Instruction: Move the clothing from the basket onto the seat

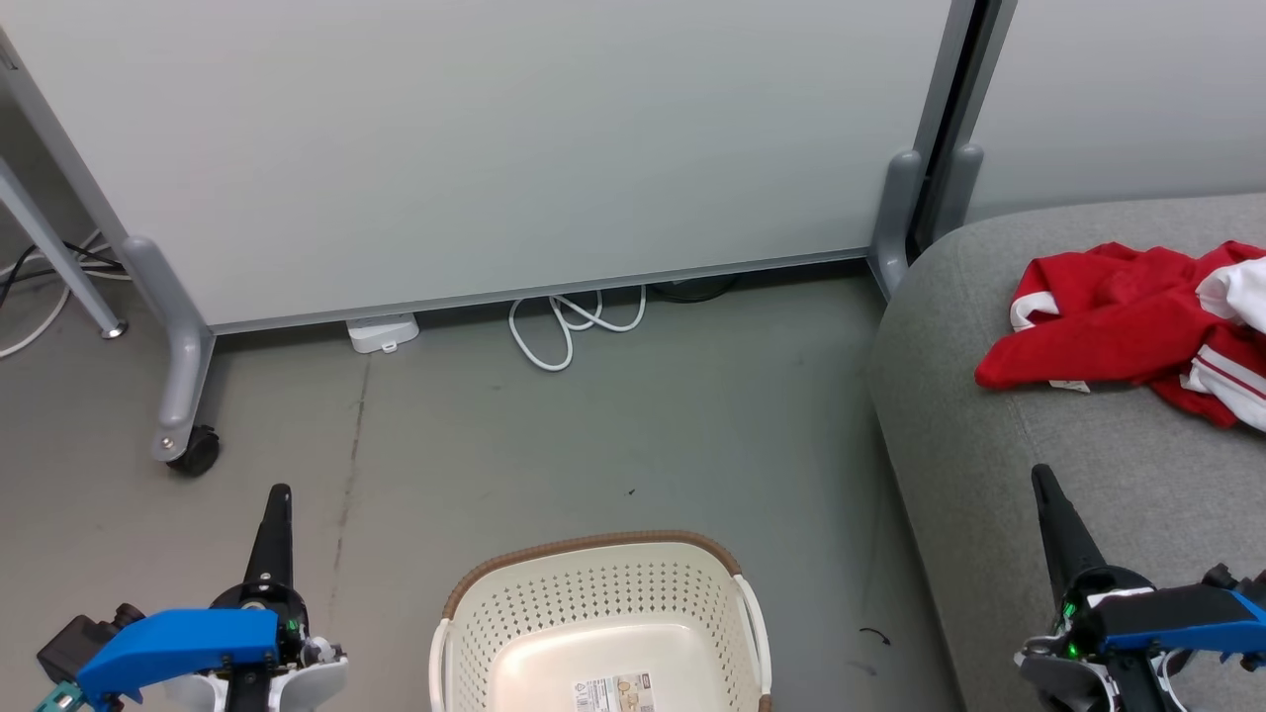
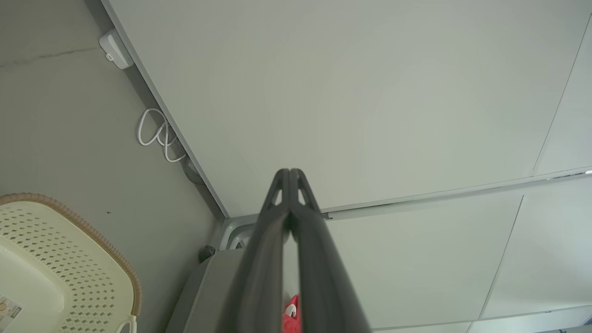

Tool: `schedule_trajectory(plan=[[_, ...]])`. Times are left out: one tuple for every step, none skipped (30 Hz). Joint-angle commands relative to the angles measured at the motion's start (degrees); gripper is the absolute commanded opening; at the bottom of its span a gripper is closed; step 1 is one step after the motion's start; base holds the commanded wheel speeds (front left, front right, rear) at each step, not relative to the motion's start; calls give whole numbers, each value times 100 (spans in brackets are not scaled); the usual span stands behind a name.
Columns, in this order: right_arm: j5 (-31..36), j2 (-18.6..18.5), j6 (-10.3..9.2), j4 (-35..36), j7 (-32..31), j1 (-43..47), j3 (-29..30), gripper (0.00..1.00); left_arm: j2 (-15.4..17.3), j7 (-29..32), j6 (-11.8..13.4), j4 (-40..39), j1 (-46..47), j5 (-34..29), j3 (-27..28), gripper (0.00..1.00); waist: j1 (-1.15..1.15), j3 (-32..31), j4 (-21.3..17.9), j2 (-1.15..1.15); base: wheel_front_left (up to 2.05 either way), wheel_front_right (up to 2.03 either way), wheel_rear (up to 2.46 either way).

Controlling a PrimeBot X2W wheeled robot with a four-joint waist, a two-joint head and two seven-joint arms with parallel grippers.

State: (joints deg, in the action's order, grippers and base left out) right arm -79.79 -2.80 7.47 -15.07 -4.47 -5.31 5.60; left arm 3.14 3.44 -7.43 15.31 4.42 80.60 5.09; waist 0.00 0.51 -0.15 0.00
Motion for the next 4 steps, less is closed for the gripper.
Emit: schedule_trajectory(plan=[[-115,-13,4,56,-23,-106,18,0,0,35,-8,-56,110,108,44,0,0,-1,1,0,0,0,0],[-162,-14,4,59,-34,-107,20,0,-1,49,-8,-60,112,151,49,0,0,-2,1,0,0,0,0],[-207,-14,4,62,-43,-108,24,0,-2,58,-8,-60,116,190,54,0,0,-4,2,0,0,0,0],[-254,-14,4,65,-54,-109,27,0,-3,61,-8,-62,122,230,58,0,0,-5,2,0,0,0,0]])
